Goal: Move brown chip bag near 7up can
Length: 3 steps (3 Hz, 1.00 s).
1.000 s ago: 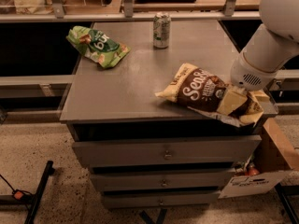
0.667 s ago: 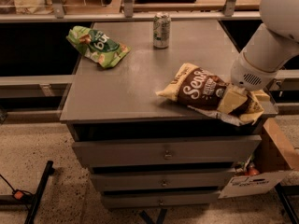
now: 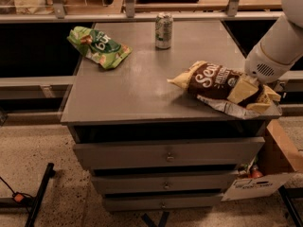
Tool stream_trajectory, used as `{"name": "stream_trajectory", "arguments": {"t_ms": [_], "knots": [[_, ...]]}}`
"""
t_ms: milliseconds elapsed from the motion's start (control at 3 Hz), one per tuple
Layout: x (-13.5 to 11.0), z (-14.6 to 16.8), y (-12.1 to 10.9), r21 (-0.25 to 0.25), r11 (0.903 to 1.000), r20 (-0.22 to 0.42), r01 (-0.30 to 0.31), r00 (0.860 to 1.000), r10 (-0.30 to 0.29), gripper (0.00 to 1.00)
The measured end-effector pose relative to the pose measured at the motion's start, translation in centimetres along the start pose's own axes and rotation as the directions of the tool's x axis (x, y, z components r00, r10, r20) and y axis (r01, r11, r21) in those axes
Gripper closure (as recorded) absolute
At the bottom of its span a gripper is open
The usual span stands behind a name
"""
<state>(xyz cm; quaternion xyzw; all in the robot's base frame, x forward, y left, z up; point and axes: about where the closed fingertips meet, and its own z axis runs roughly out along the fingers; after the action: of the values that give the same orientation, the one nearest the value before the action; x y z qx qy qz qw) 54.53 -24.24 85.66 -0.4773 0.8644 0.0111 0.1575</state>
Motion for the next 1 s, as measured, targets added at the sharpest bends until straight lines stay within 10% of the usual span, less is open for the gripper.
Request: {"name": "stream_trajectory", "arguments": {"t_ms": [1000], "knots": [[-1.6, -3.8, -7.1, 0.186, 0.9695, 0.056, -0.159, 0.987, 0.151, 1.0]]}}
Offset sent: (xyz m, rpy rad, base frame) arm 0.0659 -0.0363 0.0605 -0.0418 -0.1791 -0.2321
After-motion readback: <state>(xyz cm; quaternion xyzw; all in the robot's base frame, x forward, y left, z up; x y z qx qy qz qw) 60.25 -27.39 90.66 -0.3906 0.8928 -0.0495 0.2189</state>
